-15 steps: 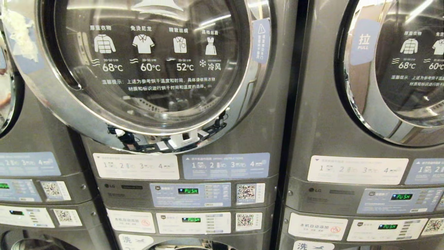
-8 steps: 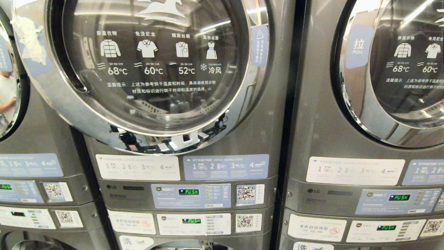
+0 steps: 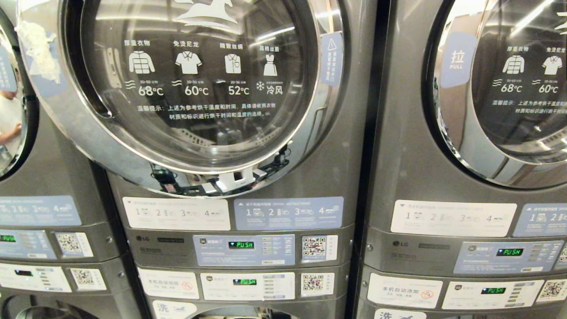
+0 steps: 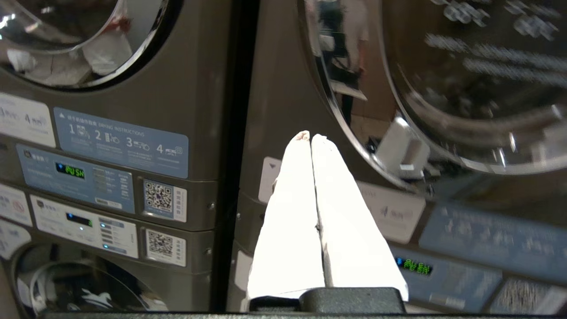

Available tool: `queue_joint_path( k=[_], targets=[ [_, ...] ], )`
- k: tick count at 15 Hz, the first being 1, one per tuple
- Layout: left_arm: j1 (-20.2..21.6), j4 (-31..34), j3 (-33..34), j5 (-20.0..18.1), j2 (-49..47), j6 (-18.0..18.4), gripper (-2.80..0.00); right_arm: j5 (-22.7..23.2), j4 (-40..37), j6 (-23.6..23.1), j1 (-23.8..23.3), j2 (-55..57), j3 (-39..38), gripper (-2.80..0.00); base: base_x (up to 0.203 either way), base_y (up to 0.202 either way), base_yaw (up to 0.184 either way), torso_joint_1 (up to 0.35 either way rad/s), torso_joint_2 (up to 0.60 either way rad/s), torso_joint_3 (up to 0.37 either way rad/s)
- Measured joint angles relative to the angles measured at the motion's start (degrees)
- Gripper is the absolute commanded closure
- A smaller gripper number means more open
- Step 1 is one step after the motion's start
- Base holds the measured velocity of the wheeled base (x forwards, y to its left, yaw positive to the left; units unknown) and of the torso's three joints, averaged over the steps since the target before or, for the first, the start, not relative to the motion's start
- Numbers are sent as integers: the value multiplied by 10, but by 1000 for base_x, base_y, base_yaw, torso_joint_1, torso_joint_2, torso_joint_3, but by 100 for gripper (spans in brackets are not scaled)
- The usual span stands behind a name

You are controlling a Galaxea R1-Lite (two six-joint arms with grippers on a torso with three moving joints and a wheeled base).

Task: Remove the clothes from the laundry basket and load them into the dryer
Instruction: Open the dryer

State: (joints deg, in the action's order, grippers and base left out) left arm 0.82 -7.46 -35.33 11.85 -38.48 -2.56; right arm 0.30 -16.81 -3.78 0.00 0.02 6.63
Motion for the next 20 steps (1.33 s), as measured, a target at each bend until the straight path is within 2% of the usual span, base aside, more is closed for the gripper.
queue_joint_path(
  k=[1, 3, 5, 8, 9, 11, 12, 14, 17, 20],
  targets=[
    [8, -29, -15, 1, -55, -21, 0, 0, 0, 1, 0, 0, 0, 0, 0, 0, 0, 0, 0, 0],
    [56, -103, -21, -50, -144, -59, 0, 0, 0, 3, 0, 0, 0, 0, 0, 0, 0, 0, 0, 0],
    [138, -175, -9, -153, -211, -89, 0, 0, 0, 3, 0, 0, 0, 0, 0, 0, 0, 0, 0, 0],
    [242, -302, 1, -343, -314, -120, 0, 0, -1, 9, 0, 0, 1, 0, 0, 0, 0, 0, 0, 0],
    [263, -350, 3, -398, -349, -126, 0, 0, -1, 10, 0, 0, 1, 0, 0, 0, 0, 0, 0, 0],
    [282, -431, 4, -478, -409, -143, 0, 0, -1, 9, 0, 0, 1, 0, 0, 0, 0, 0, 0, 0],
    [286, -461, 4, -501, -436, -148, 0, -1, -1, 9, 0, 0, 1, 0, 0, 0, 0, 0, 0, 0],
    [285, -505, -6, -513, -484, -150, 0, -1, -1, 9, 0, 0, 1, 0, 0, 0, 0, 0, 0, 0],
    [269, -530, -61, -511, -547, -147, 0, -1, 0, 9, 0, 0, 1, 0, 0, 0, 0, 0, 0, 0],
    [233, -531, -106, -502, -590, -145, 0, -1, 0, 9, -1, 0, 1, 0, 0, 0, 0, 0, 0, 0]
  ],
)
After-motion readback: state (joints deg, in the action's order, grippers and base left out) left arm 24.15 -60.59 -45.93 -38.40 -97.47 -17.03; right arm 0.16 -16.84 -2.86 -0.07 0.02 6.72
